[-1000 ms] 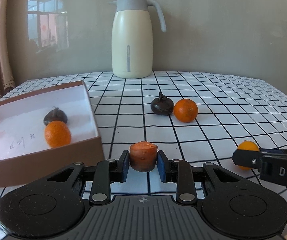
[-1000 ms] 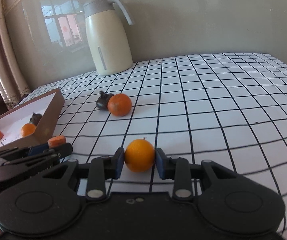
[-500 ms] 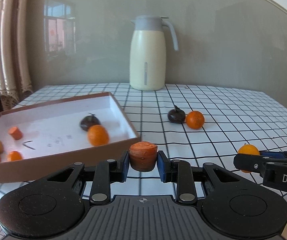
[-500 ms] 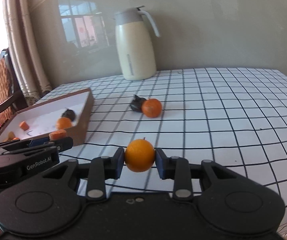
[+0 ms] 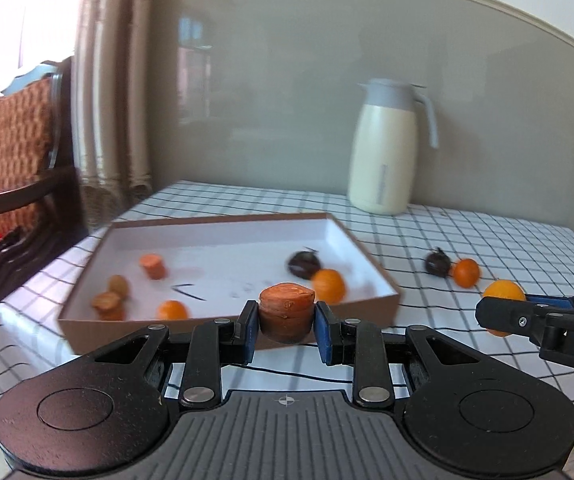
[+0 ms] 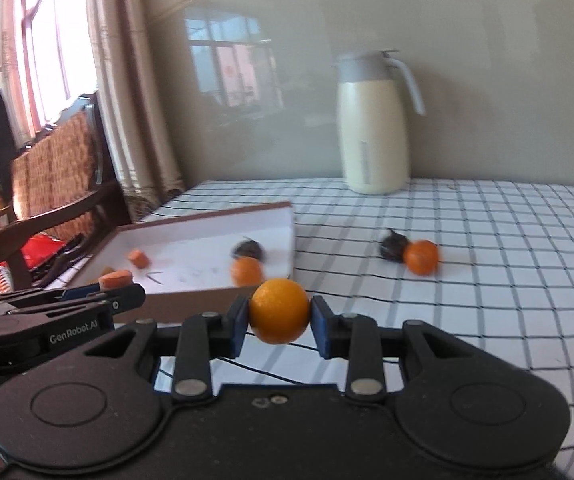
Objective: Organize fruits
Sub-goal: 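Carry the carrot piece and orange toward the tray with both tools, then open both tools to drop the carrot piece and orange into the tray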
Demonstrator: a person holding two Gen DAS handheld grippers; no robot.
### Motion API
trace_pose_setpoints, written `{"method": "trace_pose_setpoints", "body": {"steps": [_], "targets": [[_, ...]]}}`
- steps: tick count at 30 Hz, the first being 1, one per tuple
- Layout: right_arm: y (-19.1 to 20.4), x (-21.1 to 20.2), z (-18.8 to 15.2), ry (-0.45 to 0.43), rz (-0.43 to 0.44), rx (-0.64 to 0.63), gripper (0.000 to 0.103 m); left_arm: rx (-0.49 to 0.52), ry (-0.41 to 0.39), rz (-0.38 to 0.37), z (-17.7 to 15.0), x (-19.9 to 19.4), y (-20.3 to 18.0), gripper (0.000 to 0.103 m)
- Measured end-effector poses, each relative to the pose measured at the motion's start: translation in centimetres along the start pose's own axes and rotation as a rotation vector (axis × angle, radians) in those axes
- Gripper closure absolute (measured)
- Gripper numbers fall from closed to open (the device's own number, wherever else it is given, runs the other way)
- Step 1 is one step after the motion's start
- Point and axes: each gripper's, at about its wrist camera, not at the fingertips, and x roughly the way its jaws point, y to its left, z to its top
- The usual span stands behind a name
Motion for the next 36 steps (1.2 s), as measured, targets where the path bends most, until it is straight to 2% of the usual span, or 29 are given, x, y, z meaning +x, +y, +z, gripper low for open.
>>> {"method": "trace_pose_setpoints", "body": {"steps": [8,17,27,36], "targets": [[3.6,1.8,1.2,-0.008,0.075,-0.049,0.078,-0.052,-0.010,0.061,0.6,-0.3,3.8,0.073],[6.1,3.6,2.9,-0.029,0.116,-0.080,0.078,-0.082,-0.024,0.111,1.6,0.4,6.6,0.073],[6.8,6.3,4.0,-0.029,0.119,-0.092,0.078,-0.096,-0.038,0.154,2.8,2.5,9.0,0.073],[5.7,9.7,5.0,-0.026,0.079,-0.067,0.078,-0.103,-0.030,0.186,3.5,5.5,10.7,0.073]]}}
